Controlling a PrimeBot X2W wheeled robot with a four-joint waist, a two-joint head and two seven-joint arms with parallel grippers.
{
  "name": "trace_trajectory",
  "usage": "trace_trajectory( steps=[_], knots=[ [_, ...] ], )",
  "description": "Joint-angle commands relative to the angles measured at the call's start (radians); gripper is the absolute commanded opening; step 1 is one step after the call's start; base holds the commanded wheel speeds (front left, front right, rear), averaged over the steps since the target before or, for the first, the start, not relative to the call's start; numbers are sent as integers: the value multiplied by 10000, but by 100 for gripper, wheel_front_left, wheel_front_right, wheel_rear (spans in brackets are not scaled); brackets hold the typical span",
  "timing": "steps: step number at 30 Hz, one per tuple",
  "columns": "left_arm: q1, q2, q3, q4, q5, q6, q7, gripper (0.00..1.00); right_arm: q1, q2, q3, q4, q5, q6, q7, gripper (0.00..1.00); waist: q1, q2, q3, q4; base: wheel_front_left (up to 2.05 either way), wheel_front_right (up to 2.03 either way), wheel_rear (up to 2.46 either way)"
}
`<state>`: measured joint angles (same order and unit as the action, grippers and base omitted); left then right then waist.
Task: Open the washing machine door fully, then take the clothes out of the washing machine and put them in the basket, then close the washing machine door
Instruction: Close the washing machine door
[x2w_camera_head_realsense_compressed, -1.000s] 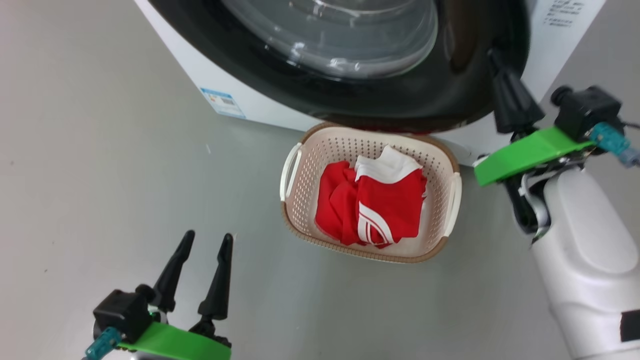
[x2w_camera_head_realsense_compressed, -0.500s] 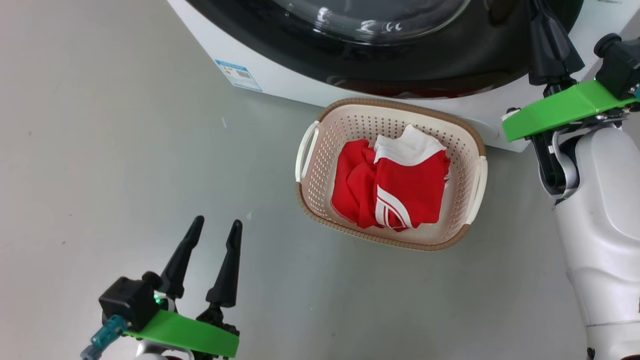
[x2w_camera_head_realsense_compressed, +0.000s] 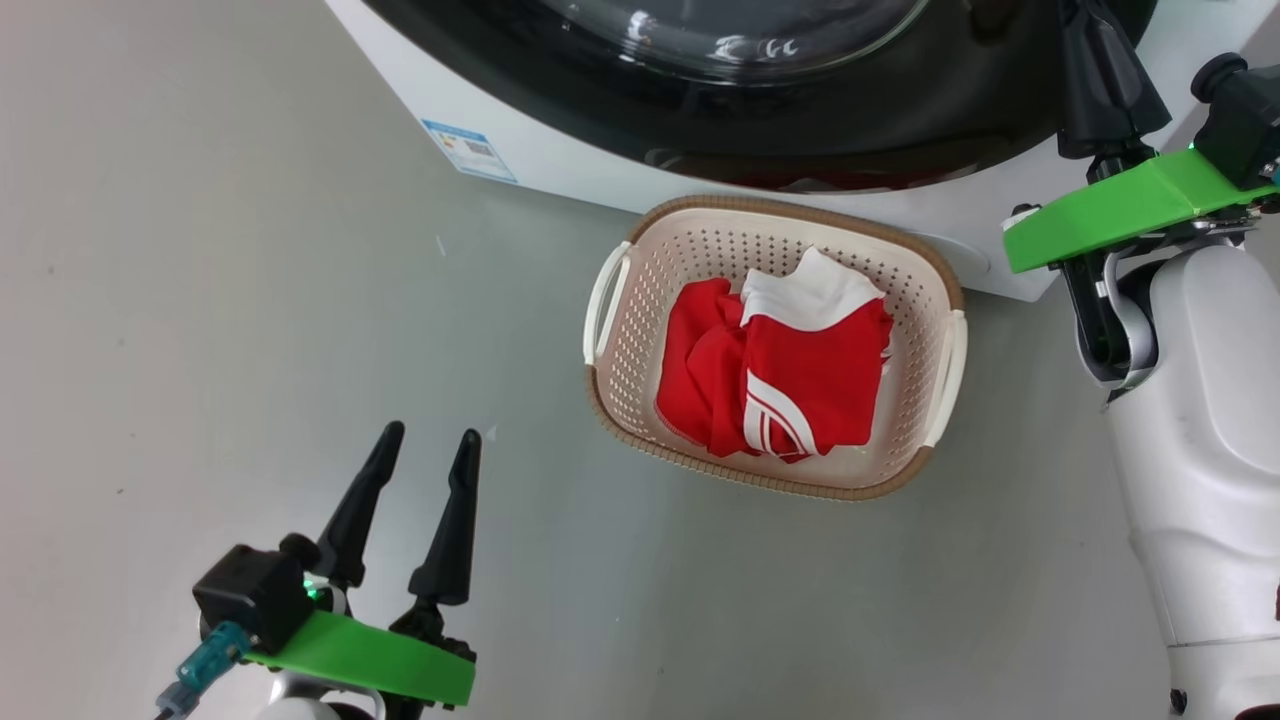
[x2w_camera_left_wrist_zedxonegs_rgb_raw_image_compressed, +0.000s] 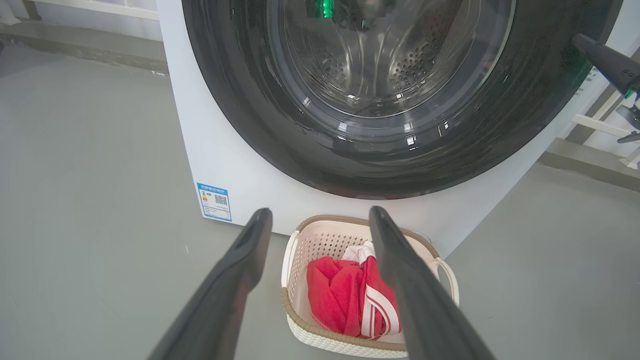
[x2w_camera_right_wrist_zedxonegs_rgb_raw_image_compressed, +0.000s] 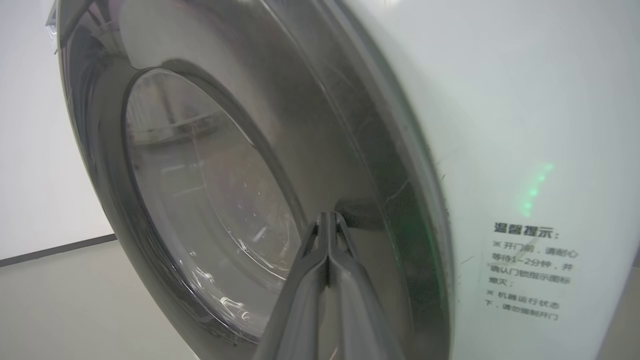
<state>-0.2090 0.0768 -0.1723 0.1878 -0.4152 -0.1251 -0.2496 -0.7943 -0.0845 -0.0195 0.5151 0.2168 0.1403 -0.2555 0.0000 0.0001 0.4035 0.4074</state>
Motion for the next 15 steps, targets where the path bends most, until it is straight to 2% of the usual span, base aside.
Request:
trace_trajectory(
  steps=[1, 6, 7, 8, 10, 11, 12, 15],
  knots=[
    [-121, 258, 378, -166, -64, -56, -122, 100, -100, 95, 79, -319, -49, -96, -63, 0, 0, -1, -54, -56, 0, 0, 0],
    [-45, 356, 369, -104, -31, -56, -122, 100, 429, 170, 461, -317, 87, -96, -63, 0, 0, -1, -297, -224, 0, 0, 0],
    [-26, 377, 382, -84, -20, -56, -122, 100, 558, 183, 518, -338, 119, -96, -63, 8, 0, -1, -350, -264, 0, 0, 0],
    [-4, 397, 398, -60, -8, -56, -122, 100, 704, 195, 606, -338, 141, -96, -63, 21, 0, -1, -413, -304, 0, 0, 0],
    [49, 451, 434, -25, 18, -56, -122, 100, 1031, 218, 776, -350, 189, -96, -63, 63, 0, -1, -548, -389, 0, 0, 0],
    [83, 480, 461, -16, 31, -56, -122, 100, 1207, 229, 867, -362, 215, -96, -63, 97, 0, -1, -626, -436, 0, 0, 0],
    [124, 509, 488, -11, 48, -56, -122, 100, 1386, 239, 933, -394, 254, -96, -63, 100, 0, -1, -707, -484, 0, 0, 0],
    [273, 606, 584, -1, 107, -56, -122, 100, 1945, 266, 1010, -543, 383, -96, -63, 100, 0, -1, -964, -659, 0, 0, 0]
  ],
)
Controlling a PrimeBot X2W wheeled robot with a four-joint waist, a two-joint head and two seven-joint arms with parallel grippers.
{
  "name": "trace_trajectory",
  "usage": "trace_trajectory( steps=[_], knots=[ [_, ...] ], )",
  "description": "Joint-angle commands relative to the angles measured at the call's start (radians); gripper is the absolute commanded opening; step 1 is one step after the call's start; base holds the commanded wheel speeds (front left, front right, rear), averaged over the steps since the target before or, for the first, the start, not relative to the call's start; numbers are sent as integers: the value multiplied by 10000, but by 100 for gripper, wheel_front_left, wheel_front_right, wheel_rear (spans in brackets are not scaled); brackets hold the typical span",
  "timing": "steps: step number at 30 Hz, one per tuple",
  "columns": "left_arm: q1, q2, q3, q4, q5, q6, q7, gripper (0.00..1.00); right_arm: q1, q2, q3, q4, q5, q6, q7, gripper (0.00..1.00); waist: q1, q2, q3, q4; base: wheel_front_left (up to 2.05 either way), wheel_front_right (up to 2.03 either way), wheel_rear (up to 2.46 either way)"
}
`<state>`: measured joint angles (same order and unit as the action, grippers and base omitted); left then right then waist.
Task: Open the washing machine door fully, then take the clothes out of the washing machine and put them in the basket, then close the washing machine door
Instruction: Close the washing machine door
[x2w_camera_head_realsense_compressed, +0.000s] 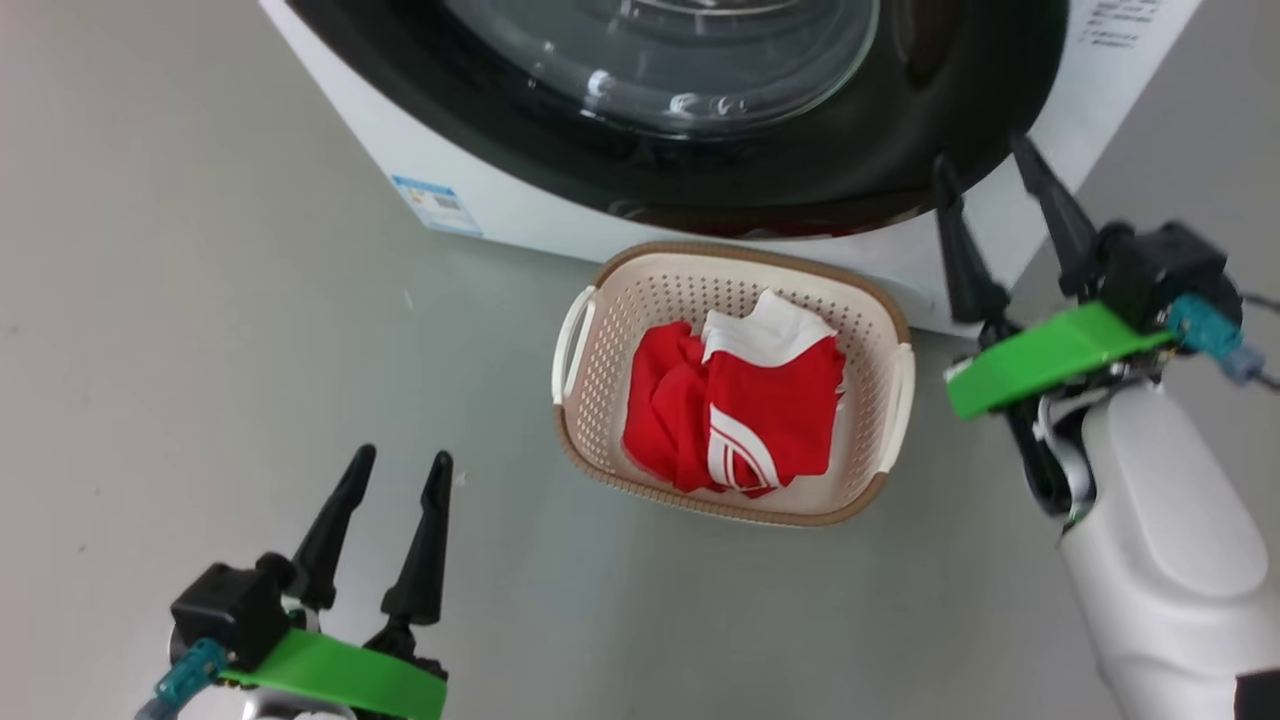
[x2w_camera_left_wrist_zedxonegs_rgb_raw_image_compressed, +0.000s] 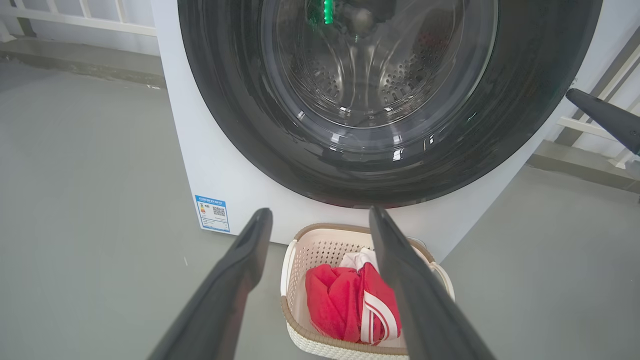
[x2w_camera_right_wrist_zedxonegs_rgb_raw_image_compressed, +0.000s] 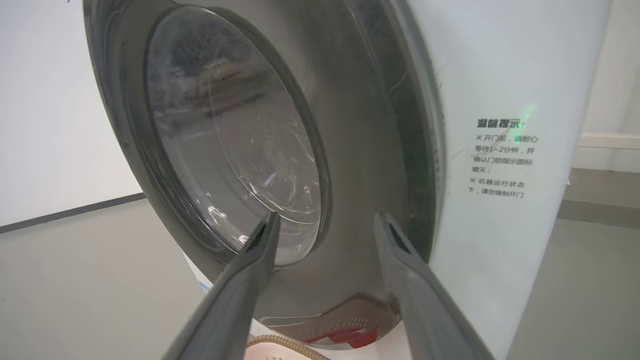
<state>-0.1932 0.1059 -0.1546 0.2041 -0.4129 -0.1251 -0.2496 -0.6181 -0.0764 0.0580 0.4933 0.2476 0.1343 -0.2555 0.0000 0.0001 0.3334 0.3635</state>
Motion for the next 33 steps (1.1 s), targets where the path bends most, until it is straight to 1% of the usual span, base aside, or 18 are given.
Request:
trace_trajectory(
  steps=[1, 12, 17, 33],
  knots=[
    [172, 350, 438, -162, 102, -56, -122, 100, 379, 193, 264, -376, 109, -36, -63, 100, 0, -1, -359, -282, 0, 0, 0],
    [760, 806, 784, -131, 262, -56, -122, 100, 2537, 226, 455, -955, 279, -36, -63, 100, 0, -1, -1237, -1026, 0, 0, 0],
    [994, 1020, 906, -108, 305, -56, -122, 100, 3527, 232, 298, -1313, 377, -36, -63, 100, 0, -1, -1600, -1440, 0, 0, 0],
    [1813, 1179, 1407, -173, 404, -56, -122, 100, 5487, 259, -27, -2068, 653, -36, -63, 100, 0, -1, -2525, -2437, 0, 0, 0]
  ],
)
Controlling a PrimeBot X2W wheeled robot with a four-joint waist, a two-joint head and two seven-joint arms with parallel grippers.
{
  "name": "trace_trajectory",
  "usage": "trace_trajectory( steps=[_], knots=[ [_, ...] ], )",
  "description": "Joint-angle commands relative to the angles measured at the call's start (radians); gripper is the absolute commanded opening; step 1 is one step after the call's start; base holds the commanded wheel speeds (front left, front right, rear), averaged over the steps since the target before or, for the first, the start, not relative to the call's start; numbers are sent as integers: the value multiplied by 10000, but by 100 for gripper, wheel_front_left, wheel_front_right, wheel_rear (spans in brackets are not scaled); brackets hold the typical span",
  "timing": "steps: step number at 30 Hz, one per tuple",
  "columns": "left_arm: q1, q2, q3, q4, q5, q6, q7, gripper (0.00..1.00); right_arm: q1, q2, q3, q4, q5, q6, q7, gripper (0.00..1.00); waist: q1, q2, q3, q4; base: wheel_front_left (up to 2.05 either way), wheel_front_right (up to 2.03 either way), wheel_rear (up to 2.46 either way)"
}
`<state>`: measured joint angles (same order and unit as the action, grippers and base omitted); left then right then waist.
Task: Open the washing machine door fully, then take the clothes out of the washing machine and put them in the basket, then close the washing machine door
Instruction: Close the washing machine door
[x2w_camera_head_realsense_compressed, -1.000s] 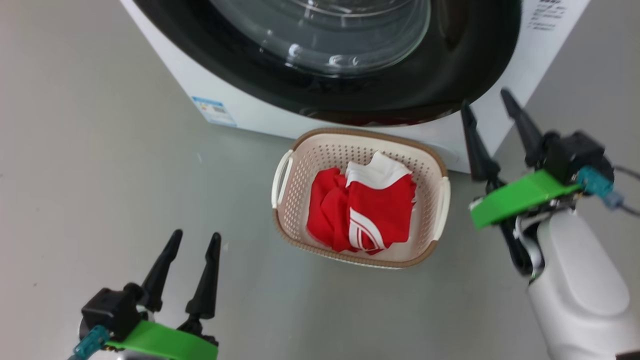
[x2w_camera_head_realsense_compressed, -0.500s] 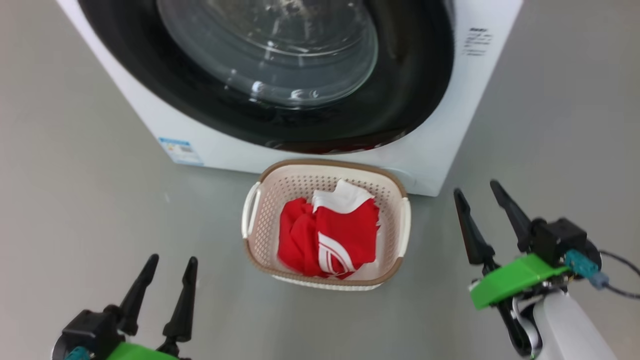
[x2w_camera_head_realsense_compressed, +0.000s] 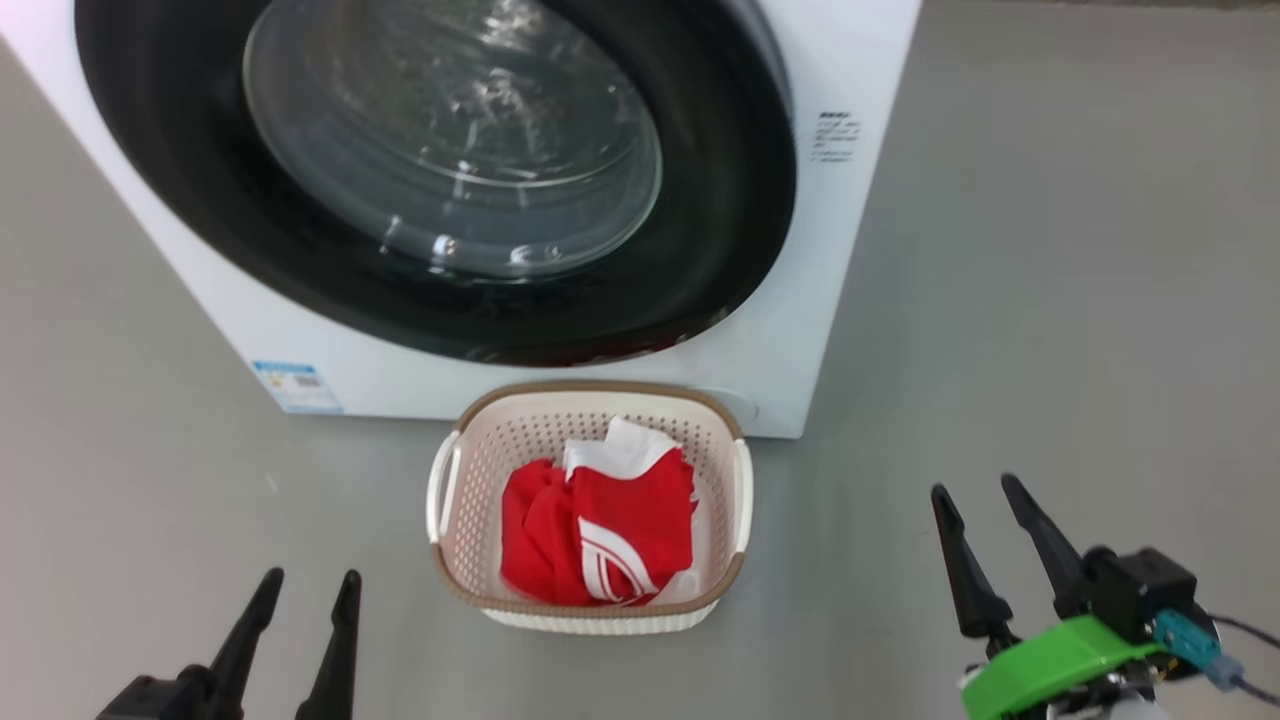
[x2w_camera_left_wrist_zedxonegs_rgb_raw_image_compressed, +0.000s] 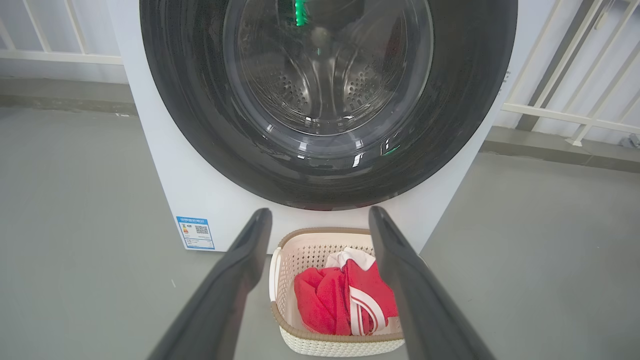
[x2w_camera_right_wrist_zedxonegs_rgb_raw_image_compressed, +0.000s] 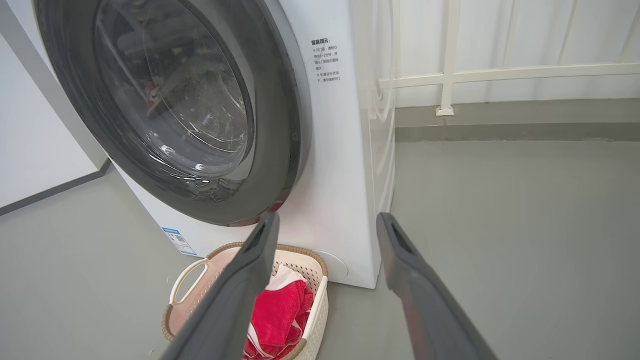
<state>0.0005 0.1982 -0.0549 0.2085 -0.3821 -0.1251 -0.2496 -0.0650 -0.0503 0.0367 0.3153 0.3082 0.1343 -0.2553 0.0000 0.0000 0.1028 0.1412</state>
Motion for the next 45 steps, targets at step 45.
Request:
trace_trajectory(
  steps=[45],
  knots=[
    [1030, 408, 1254, -581, 270, -56, -122, 100, 2347, 1, -687, -882, 8, -36, -65, 100, 0, 0, -988, -1371, 0, 0, 0]
  ],
)
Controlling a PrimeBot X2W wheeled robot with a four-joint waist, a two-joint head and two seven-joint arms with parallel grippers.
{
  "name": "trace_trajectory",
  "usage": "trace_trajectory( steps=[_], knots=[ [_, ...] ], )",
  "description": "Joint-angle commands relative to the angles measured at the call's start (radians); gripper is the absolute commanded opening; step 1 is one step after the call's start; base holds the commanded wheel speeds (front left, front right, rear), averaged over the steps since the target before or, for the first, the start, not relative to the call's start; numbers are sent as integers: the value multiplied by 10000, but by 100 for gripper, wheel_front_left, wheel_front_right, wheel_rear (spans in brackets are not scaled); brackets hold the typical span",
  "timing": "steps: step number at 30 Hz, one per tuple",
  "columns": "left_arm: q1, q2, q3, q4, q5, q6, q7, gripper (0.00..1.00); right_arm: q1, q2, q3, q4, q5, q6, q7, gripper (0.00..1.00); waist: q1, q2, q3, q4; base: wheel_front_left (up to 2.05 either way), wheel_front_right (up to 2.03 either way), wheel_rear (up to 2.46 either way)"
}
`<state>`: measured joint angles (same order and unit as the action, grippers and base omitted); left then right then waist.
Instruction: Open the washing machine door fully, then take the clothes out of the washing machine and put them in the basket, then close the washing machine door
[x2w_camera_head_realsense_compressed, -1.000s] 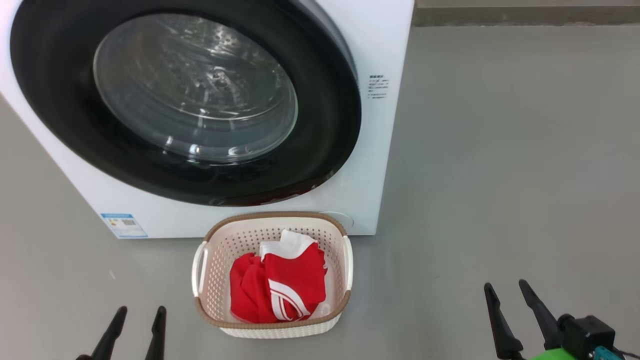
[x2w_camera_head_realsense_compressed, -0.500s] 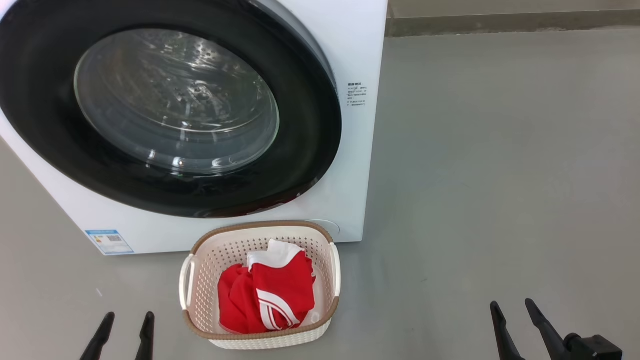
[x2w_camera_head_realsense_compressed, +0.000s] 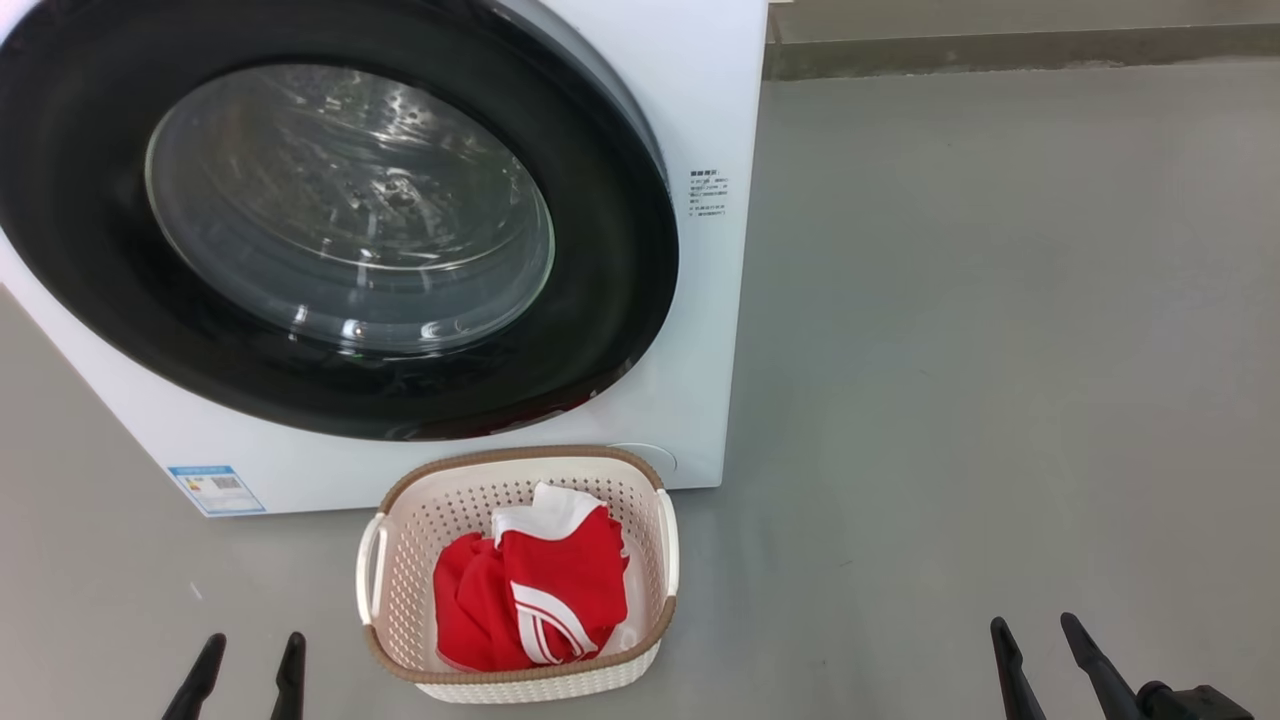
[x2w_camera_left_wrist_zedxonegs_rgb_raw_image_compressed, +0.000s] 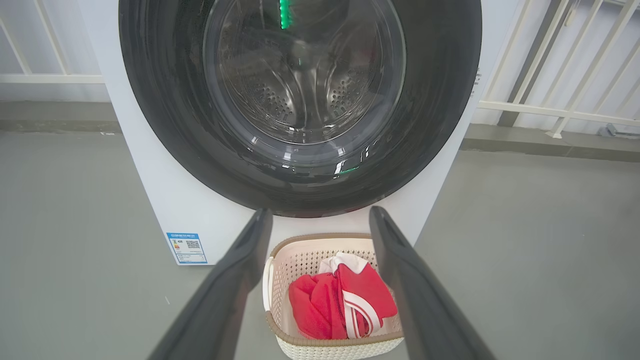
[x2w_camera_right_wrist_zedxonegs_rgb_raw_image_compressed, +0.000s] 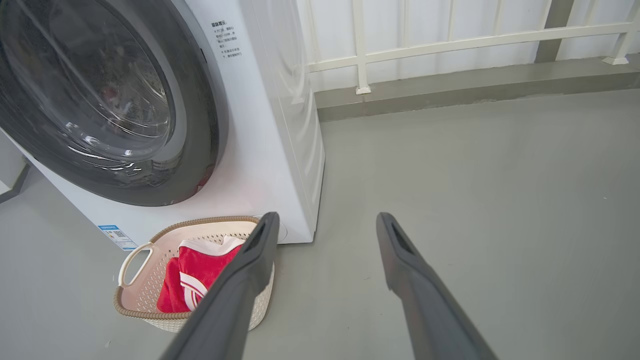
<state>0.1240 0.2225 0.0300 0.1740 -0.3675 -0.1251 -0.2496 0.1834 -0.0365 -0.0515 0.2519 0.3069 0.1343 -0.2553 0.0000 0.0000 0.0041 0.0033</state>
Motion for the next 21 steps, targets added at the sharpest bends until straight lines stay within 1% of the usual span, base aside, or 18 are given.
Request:
trace_trajectory(
  steps=[1, 20, 21],
  knots=[
    [-208, 163, 401, -228, 122, -56, -122, 100, -138, -137, 194, -249, 24, -36, -65, 100, 0, 0, 1, 12, 0, 0, 0],
    [-242, 257, 385, -130, 43, -56, -122, 100, -246, -137, 319, -244, 96, -36, -65, 100, 0, 0, 39, -66, 0, 0, 0],
    [-3, -2, -11, 96, -13, 4, 10, 0, -6, 5, 60, 39, 19, 2, 1, 0, 0, 0, 37, -63, 0, 0, 0]
  ],
)
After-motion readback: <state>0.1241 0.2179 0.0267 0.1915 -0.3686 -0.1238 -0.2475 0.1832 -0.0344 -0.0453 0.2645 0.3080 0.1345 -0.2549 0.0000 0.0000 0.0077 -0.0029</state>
